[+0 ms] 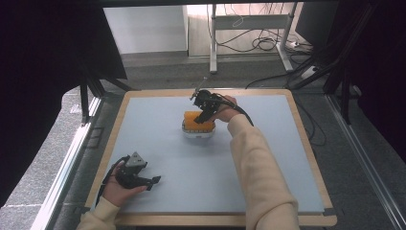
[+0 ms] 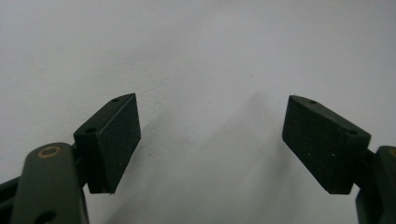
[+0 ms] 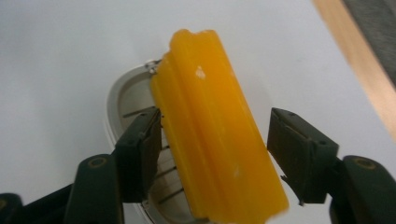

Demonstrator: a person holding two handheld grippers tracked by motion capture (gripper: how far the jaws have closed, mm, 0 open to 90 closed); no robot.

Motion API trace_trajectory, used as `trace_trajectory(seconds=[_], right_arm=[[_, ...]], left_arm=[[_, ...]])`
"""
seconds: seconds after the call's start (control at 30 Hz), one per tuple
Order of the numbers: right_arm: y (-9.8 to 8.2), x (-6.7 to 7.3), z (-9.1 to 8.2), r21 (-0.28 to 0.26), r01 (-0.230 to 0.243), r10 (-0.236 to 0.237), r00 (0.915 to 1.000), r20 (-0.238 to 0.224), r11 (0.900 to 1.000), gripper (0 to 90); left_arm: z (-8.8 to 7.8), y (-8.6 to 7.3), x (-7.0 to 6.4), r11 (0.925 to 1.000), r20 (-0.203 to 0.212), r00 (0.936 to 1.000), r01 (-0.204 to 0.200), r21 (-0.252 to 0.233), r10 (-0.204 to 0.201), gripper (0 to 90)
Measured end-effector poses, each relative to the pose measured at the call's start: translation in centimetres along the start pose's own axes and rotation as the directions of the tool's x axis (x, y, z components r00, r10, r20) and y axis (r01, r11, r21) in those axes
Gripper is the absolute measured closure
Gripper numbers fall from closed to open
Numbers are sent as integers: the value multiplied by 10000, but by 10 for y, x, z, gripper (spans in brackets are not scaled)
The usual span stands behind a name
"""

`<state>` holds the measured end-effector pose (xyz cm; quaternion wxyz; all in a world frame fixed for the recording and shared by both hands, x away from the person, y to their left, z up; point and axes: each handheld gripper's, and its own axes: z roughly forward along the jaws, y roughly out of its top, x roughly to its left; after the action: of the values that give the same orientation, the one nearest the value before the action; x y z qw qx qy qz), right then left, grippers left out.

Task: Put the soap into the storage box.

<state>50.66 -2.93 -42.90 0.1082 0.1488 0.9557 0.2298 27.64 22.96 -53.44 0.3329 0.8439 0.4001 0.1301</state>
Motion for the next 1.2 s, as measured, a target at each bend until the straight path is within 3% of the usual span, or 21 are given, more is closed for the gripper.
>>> trace_trajectory(seconds=[0.1, 0.17, 0.3, 0.53, 0.67, 0.83, 0.97, 1.2], right_arm=[[-3, -2, -4, -118, -495, 497, 9986, 156, 9987, 311], [-7, -1, -8, -227, -658, 669, 9965, 510, 9976, 302], [-18, 3, -13, -578, -1258, 1300, 9886, 765, 9904, 279], [-50, 22, -30, -1296, -2393, 2508, 9647, 807, 9623, 248], [-73, 37, -45, -1790, -2531, 2734, 9567, 995, 9507, 218], [-100, 55, -59, -2113, -2566, 2835, 9528, 1086, 9431, 212], [-127, 71, -69, -2304, -2771, 3118, 9412, 1303, 9328, 207], [-181, 94, -79, -2631, -3420, 3832, 9153, 1238, 9021, 206]], left_arm=[[0, 0, 0, 10000, 0, 10000, 0, 12, 0, 191], [-1, 0, 0, 10000, -47, 10000, -1, -49, 1, 191], [-2, 0, 1, 9999, -111, 9999, 62, -135, -64, 192], [-1, 0, 0, 9999, -121, 9999, 7, -111, -8, 191], [-2, 0, -1, 10000, -144, 9999, 17, -85, -18, 190], [-2, 0, -1, 9999, -206, 9998, 8, -106, -10, 190], [-2, 0, -2, 9999, -255, 9997, -3, -118, 0, 190], [-2, 0, -1, 10000, -290, 9996, 2, -76, -4, 190]])
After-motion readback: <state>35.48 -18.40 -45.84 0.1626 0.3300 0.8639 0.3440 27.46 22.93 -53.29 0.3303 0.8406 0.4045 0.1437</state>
